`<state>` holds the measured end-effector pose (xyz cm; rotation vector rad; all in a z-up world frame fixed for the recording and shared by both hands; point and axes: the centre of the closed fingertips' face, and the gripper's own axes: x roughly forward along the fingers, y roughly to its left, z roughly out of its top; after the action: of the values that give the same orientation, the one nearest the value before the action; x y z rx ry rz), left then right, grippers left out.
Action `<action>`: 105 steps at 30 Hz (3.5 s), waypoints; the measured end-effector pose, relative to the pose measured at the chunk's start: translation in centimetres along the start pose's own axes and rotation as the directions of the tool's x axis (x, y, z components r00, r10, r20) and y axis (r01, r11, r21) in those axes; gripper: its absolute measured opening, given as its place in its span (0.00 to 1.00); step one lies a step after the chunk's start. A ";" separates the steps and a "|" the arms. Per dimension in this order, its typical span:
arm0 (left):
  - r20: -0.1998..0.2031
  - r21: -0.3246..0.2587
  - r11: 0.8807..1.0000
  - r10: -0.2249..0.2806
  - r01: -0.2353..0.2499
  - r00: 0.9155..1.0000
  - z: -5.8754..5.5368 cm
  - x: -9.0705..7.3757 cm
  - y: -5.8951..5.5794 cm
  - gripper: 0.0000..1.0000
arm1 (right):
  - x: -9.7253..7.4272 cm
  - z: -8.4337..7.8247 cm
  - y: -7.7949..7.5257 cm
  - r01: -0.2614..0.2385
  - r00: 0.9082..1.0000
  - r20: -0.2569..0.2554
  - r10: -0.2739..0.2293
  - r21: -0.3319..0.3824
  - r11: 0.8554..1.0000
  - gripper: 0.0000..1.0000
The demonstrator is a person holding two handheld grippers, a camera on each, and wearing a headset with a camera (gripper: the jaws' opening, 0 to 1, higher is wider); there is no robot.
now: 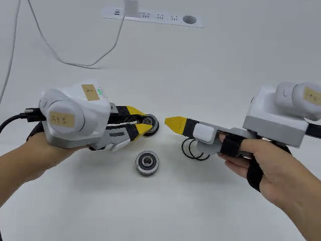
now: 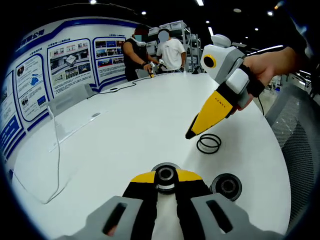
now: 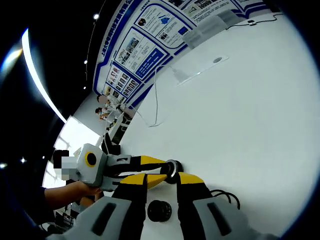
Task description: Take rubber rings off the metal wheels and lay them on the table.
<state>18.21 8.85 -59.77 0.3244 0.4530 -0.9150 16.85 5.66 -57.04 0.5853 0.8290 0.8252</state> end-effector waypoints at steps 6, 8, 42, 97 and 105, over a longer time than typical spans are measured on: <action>-0.002 0.011 1.000 -0.020 0.020 1.000 0.0 0.0 0.0 0.12 | 1.5 -0.3 0.1 -0.036 0.999 -0.032 0.036 0.015 0.999 0.29; 0.003 0.015 0.999 -0.029 0.028 1.000 0.0 0.0 0.0 0.12 | 1.8 -0.2 0.0 -0.037 0.999 -0.031 0.037 0.021 0.999 0.31; 0.036 0.052 0.994 -0.096 0.095 0.995 0.0 0.0 -0.1 0.12 | 3.5 -1.2 0.2 -0.031 0.995 -0.097 0.034 0.036 0.999 0.42; 0.025 0.060 0.993 -0.105 0.104 0.994 0.1 0.1 -0.1 0.12 | 3.1 -1.7 -0.7 -0.004 0.995 -0.098 0.008 0.046 0.999 0.31; 0.025 0.060 0.993 -0.107 0.105 0.994 0.0 0.1 -0.1 0.12 | 3.3 -1.8 -0.7 -0.011 0.994 -0.107 0.018 0.063 0.998 0.31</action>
<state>18.15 8.68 -59.79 0.3427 0.4213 -1.0364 17.00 8.19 -59.85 0.6062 0.9525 0.8526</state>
